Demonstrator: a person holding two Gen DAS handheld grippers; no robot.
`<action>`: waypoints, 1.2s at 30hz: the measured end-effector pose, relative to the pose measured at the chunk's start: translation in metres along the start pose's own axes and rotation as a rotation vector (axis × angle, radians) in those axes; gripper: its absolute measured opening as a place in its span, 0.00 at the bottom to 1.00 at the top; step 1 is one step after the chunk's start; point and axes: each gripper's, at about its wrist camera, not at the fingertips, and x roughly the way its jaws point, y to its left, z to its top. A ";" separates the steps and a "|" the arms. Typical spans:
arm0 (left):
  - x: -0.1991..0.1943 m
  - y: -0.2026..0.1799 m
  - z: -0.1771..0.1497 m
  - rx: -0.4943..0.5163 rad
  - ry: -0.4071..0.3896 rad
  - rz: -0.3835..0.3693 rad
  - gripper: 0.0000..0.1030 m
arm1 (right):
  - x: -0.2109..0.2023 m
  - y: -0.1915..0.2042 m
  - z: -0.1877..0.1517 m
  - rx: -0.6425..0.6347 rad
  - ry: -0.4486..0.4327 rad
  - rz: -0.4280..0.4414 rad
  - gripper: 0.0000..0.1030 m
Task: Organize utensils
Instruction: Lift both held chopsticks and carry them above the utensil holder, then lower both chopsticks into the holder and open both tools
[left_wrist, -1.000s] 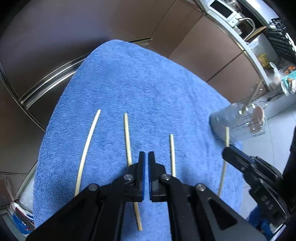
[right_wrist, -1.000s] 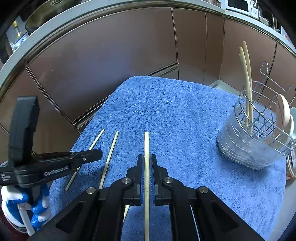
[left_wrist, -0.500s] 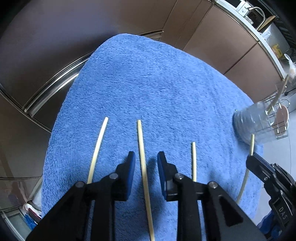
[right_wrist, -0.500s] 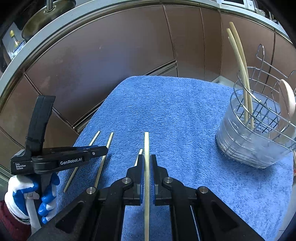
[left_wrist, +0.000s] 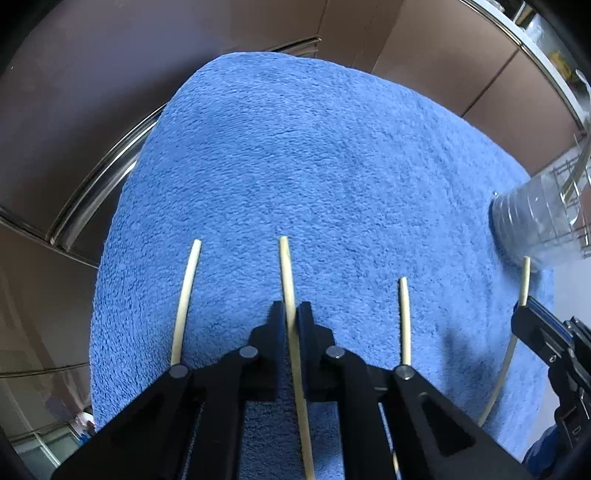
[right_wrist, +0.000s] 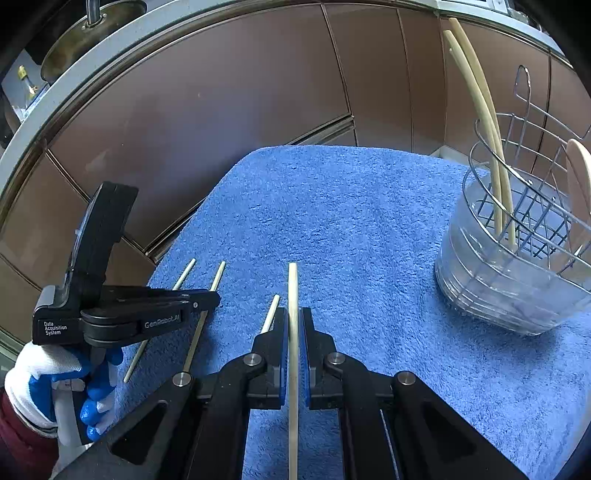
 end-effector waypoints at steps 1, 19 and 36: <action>0.000 -0.001 0.000 0.000 -0.004 0.001 0.05 | -0.002 0.001 0.000 -0.001 -0.002 -0.002 0.06; -0.142 0.006 -0.073 -0.034 -0.433 -0.111 0.05 | -0.125 0.019 -0.062 -0.050 -0.253 -0.014 0.06; -0.279 -0.095 -0.086 0.086 -0.847 -0.372 0.05 | -0.245 -0.002 -0.031 -0.045 -0.700 -0.083 0.06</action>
